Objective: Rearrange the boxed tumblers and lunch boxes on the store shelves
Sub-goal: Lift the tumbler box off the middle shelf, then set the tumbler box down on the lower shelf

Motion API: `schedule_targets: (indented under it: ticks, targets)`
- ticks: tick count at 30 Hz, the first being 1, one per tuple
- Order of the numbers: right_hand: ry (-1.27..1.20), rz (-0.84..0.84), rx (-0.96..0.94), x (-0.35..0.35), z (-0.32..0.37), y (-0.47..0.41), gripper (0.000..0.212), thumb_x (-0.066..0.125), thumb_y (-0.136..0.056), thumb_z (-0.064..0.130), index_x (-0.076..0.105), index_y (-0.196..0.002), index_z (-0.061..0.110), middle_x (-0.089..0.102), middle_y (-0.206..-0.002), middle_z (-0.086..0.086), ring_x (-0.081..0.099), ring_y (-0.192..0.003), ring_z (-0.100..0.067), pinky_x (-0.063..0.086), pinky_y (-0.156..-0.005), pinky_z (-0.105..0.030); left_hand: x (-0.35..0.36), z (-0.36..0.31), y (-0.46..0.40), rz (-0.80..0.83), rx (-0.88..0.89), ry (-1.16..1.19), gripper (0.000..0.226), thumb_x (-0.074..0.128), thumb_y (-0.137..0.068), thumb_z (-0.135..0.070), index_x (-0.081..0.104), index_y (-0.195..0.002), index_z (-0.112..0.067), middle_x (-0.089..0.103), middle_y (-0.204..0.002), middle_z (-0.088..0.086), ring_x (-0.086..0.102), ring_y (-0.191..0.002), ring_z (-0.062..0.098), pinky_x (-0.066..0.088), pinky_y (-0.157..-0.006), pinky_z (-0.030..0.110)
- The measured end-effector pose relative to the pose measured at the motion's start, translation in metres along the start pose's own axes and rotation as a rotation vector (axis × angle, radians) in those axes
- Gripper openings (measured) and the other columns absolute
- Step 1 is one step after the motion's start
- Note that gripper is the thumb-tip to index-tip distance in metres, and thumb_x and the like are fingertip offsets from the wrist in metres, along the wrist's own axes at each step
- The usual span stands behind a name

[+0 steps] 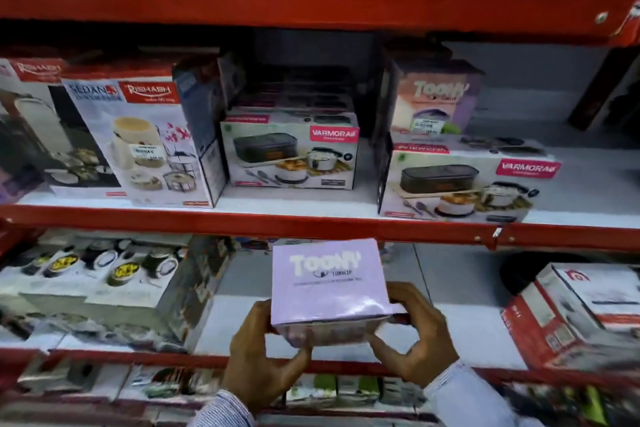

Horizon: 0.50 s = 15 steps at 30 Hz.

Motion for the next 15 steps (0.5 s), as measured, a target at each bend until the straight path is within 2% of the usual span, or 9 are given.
schedule_targets:
  ticks: [2,3,6,8,10,12,15]
  targets:
    - [-0.016,0.04,0.139,0.014,-0.043,0.012,0.055,0.08,-0.074,0.02,0.056,-0.118,0.045,0.063,-0.117,0.014,0.066,-0.107,-0.006,0.059,-0.081,-0.021,0.024,0.028,0.004,0.098,-0.154,-0.014,0.051,0.082,-0.073,-0.032,0.05,-0.11,-0.05,0.066,-0.101,-0.028,0.066,-0.088,-0.007,0.057,-0.073,0.018]
    - [-0.015,0.055,0.221,0.021,-0.064,0.015,0.053,0.079,-0.076,0.024,0.055,-0.118,0.045,0.064,-0.119,0.01,0.066,-0.107,-0.007,0.06,-0.083,-0.023,0.037,0.041,0.004,0.141,-0.215,0.004,0.051,0.08,-0.076,-0.032,0.049,-0.113,-0.05,0.067,-0.102,-0.026,0.068,-0.088,-0.006,0.059,-0.075,0.018]
    - [-0.03,0.082,0.402,0.041,-0.117,0.017,0.053,0.078,-0.077,0.024,0.05,-0.119,0.043,0.065,-0.122,-0.001,0.067,-0.107,-0.006,0.06,-0.083,-0.023,0.068,0.069,-0.003,0.241,-0.28,0.034,0.055,0.075,-0.084,-0.024,0.041,-0.121,-0.047,0.068,-0.105,-0.021,0.068,-0.088,-0.014,0.057,-0.078,0.01]
    - [-0.035,0.104,0.491,0.052,-0.141,0.02,0.054,0.075,-0.079,0.015,0.048,-0.116,0.043,0.064,-0.121,0.001,0.068,-0.108,-0.009,0.058,-0.078,-0.017,0.084,0.082,-0.003,0.299,-0.312,0.02,0.056,0.071,-0.087,-0.015,0.038,-0.126,-0.039,0.067,-0.103,-0.016,0.064,-0.082,-0.022,0.051,-0.072,0.002]
    - [-0.024,0.121,0.535,0.058,-0.157,0.024,0.055,0.071,-0.081,0.006,0.047,-0.114,0.043,0.063,-0.121,0.003,0.067,-0.11,-0.015,0.057,-0.076,-0.015,0.094,0.091,-0.002,0.321,-0.341,0.002,0.054,0.067,-0.089,-0.008,0.038,-0.128,-0.031,0.068,-0.101,-0.012,0.064,-0.079,-0.023,0.048,-0.067,-0.001]
    - [-0.023,0.116,0.576,0.06,-0.167,0.027,0.054,0.07,-0.081,0.003,0.048,-0.117,0.038,0.063,-0.124,0.002,0.066,-0.11,-0.013,0.058,-0.076,-0.016,0.098,0.098,0.0,0.333,-0.366,-0.019,0.055,0.067,-0.088,-0.005,0.038,-0.126,-0.032,0.071,-0.106,-0.006,0.068,-0.082,-0.015,0.05,-0.069,0.002]
    - [-0.01,0.152,0.597,0.06,-0.171,0.032,0.058,0.07,-0.08,0.002,0.046,-0.121,0.035,0.059,-0.122,0.011,0.062,-0.113,-0.009,0.054,-0.074,-0.009,0.098,0.107,0.005,0.346,-0.443,-0.037,0.059,0.07,-0.085,-0.005,0.043,-0.132,-0.027,0.068,-0.121,-0.002,0.072,-0.098,0.014,0.056,-0.081,0.02]
Point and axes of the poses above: each hand's wrist, its own y-axis away from the middle knuckle, its own x-axis out of the palm, z = x × y, the point moved 8 cm from there along -y, towards the middle knuckle
